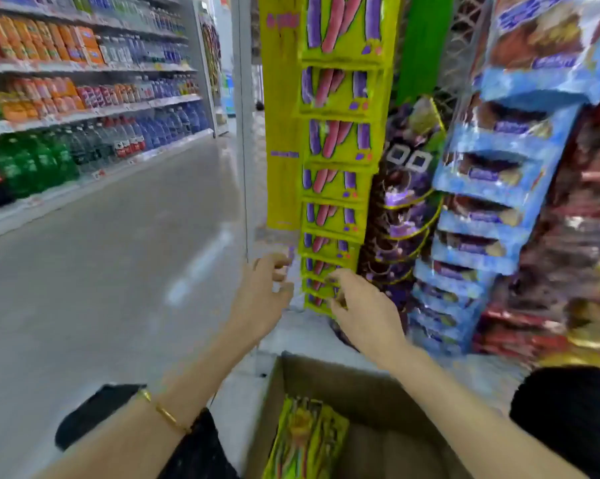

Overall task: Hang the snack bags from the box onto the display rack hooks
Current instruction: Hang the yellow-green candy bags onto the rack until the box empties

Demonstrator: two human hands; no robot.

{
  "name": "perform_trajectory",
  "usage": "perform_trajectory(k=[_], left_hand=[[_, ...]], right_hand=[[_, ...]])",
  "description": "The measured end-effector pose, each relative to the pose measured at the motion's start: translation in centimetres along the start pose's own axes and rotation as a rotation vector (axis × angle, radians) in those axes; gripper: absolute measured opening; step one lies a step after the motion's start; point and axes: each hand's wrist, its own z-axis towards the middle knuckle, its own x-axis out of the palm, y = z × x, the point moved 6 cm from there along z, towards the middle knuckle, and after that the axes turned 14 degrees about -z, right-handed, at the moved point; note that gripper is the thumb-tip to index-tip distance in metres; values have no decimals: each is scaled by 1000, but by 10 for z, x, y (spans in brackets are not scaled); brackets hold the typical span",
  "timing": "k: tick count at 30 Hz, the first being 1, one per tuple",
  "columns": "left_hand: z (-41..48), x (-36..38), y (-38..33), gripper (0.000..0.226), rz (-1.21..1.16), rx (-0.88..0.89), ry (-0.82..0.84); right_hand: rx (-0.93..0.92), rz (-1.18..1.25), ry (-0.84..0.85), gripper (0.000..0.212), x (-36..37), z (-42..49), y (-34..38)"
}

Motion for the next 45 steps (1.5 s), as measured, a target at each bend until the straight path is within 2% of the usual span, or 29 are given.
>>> perform_trajectory(k=[3,6,10,13,16,17,20,23,28,31,35,37,40,43,45], left_hand=[[-13,12,60,32,40,-166,112],[-8,23,107,31,98,-236,216],[6,31,147,33,164,-319,335],[16,36,160,32,165,-336,374],[23,37,165,30,94,-350,386],[24,37,167,30,73,-364,389],[24,37,174,28,29,-407,413],[22,37,180,27,31,-405,451],[16,32,191,23,41,-407,486],[11,29,201,23,79,-430,514],[5,30,205,26,123,-469,538],[0,32,206,36,176,-500,555],[-7,35,200,61,228,-566,574],[-2,32,177,77,35,-692,528],[8,28,153,60,-175,-693,493]], right_hand=[[50,21,297,25,93,-17,-18],[146,95,527,22,182,-29,-42],[412,282,791,12,287,-59,-65],[637,381,911,23,345,-87,-63],[720,296,965,57,386,-106,-52],[759,266,958,63,392,-109,-50],[936,240,854,56,397,-110,-48],[1093,339,772,48,404,-112,-45],[1199,489,748,40,413,-117,-22],[1108,537,802,45,397,-116,-24],[829,913,927,27,350,-111,-30],[719,968,945,26,326,-108,-39],[565,922,851,29,281,-90,-53],[422,906,762,23,231,-67,-52],[369,900,707,21,202,-55,-49]])
